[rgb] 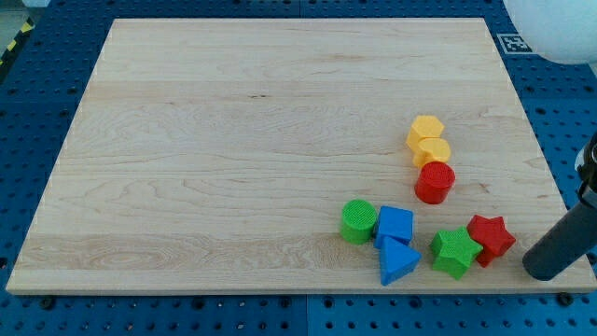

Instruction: Push the red star slightly towards the top right side of the green star

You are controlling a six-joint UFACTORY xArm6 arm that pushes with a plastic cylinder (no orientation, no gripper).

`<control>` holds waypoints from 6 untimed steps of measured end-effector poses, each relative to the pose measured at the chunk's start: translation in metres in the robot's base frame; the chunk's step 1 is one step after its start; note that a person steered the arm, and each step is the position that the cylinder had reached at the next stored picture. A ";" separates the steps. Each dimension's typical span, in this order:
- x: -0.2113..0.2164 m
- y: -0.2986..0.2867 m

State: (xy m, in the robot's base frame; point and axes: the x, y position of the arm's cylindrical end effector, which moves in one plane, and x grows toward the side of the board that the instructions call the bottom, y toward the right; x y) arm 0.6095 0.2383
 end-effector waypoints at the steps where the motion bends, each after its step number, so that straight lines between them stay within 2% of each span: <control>1: -0.009 -0.008; 6: -0.021 -0.045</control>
